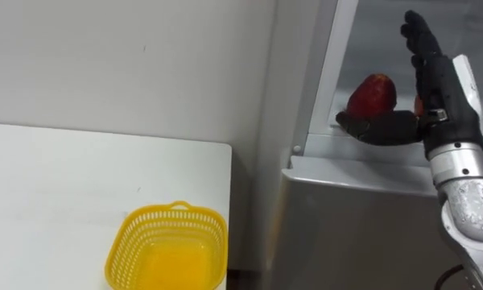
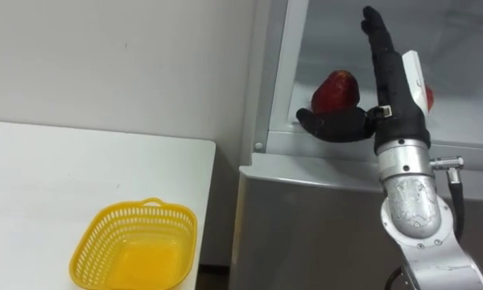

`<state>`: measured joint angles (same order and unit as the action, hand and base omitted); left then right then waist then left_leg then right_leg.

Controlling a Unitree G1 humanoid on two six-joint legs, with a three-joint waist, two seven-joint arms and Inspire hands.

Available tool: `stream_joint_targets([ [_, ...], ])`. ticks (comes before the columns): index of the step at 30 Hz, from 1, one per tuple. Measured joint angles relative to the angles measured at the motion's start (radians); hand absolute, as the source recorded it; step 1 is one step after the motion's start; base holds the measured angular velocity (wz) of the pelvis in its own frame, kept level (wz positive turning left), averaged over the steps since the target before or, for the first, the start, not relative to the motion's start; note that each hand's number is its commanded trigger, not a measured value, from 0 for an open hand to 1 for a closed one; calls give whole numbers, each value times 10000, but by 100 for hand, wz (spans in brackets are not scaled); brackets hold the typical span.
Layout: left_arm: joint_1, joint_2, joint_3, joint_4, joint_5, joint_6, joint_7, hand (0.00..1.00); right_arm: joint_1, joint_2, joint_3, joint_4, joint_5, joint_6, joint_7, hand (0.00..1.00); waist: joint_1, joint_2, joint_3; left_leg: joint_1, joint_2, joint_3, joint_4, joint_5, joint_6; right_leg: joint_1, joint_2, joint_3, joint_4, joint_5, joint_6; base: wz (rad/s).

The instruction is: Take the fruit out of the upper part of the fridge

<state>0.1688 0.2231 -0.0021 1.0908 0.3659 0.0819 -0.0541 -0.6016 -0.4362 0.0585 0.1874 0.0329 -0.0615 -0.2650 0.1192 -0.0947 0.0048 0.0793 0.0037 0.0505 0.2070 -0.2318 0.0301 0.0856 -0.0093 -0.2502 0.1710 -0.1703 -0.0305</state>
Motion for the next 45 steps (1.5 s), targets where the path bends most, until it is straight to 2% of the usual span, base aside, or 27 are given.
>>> stream_joint_targets([
  [7,-14,5,0,-115,0,67,-63,0,-56,0,-1,174,65,195,390,0,17,-5,-7,3,1,0,0,0,0,0,0,-7,-1,0,0,0],
  [15,74,19,-9,-106,0,71,-242,0,-97,0,-2,504,142,198,755,0,79,-64,-34,52,-1,-3,2,3,4,51,-5,-29,6,0,0,0],
  [25,204,99,11,-108,-2,201,-477,0,-105,0,-3,994,189,200,973,0,185,-99,-14,187,-1,-3,2,2,5,207,-8,-17,25,0,0,0],
  [30,170,287,27,-119,-1,223,-656,0,-273,-4,-13,1215,411,219,1364,0,112,-67,9,123,1,-25,-11,-7,4,198,1,-5,5,0,0,0],
  [34,130,295,26,-120,0,281,-655,0,-307,-26,-17,1223,831,294,1559,0,65,-68,2,115,-5,-25,-11,-7,5,198,1,-22,7,0,0,0],
  [37,129,297,25,-127,0,338,-654,0,-760,-26,-12,1636,1196,399,1862,0,-71,-43,3,119,-3,-21,-6,-6,6,194,9,-20,4,0,0,0],
  [45,121,299,18,-254,0,435,-626,0,-993,-209,-10,1946,1990,468,2176,0,-60,-43,-4,122,6,-30,-30,-6,5,192,70,-91,-6,0,0,0],
])
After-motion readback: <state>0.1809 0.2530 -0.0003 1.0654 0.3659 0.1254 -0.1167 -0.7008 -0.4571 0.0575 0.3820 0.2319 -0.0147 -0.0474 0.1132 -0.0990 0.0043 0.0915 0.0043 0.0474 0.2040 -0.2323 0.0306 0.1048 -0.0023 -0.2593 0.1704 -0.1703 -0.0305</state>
